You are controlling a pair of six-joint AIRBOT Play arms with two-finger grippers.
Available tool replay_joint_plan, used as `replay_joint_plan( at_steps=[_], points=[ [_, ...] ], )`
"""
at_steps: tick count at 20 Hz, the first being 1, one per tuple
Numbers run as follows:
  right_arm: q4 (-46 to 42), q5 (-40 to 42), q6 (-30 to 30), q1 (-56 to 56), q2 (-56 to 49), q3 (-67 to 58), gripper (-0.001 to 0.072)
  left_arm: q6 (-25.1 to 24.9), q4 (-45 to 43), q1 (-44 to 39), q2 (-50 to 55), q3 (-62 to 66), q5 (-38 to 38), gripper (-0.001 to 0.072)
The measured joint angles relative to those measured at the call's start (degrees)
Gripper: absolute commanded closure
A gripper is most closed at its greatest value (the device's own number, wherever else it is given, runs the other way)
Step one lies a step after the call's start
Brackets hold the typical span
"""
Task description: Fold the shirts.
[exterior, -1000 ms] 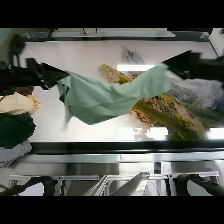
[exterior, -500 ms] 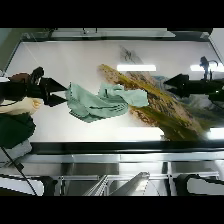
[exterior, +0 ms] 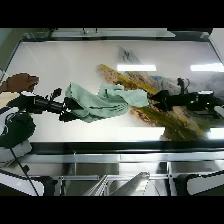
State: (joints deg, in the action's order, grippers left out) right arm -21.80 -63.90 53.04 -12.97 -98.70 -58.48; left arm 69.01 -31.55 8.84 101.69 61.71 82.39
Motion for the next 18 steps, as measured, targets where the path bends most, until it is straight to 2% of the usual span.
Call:
replay_joint_plan(
  at_steps=[3, 4, 5, 6, 7, 8, 9, 10, 15, 18],
  points=[
    [3.08, 0.20, -0.74, 3.58, -2.21, -0.55, 0.0074, 1.36, -2.19, -1.51, 3.58, 2.71, 1.70, 0.0010],
    [3.76, 0.44, -0.87, 4.72, -2.64, -1.07, 0.0174, 2.03, -2.97, -1.97, 4.57, 3.96, 2.23, 0.0010],
    [4.00, 1.42, -1.11, 5.75, -3.02, -1.73, 0.0317, 2.32, -3.58, -2.40, 5.29, 5.27, 2.67, 0.0010],
    [4.68, 1.57, -1.14, 6.51, -3.30, -2.45, 0.0347, 2.64, -3.89, -2.93, 6.05, 6.82, 2.80, 0.0012],
    [5.64, 1.95, -1.29, 7.23, -3.43, -3.41, 0.0350, 2.71, -4.24, -3.39, 6.69, 8.28, 2.64, 0.0074],
    [6.16, 2.43, -1.29, 7.76, -3.58, -4.24, 0.0487, 3.04, -4.61, -3.91, 7.32, 9.92, 1.99, 0.0302],
    [6.40, 3.04, -1.31, 8.17, -3.80, -5.05, 0.0688, 3.02, -5.44, -4.39, 7.91, 11.30, 0.68, 0.0629],
    [6.80, 3.45, -1.31, 8.41, -3.87, -5.75, 0.0692, 3.13, -6.43, -4.76, 8.52, 12.57, -0.35, 0.0700],
    [7.69, 1.70, -2.64, 8.59, -1.97, -9.05, 0.0695, 3.08, -4.81, -5.53, 8.48, 16.85, 2.40, 0.0698],
    [7.76, -1.31, -3.23, 6.84, 4.37, -11.74, 0.0694, 2.45, 1.40, -5.60, 4.02, 17.70, 6.36, 0.0698]
  ],
)
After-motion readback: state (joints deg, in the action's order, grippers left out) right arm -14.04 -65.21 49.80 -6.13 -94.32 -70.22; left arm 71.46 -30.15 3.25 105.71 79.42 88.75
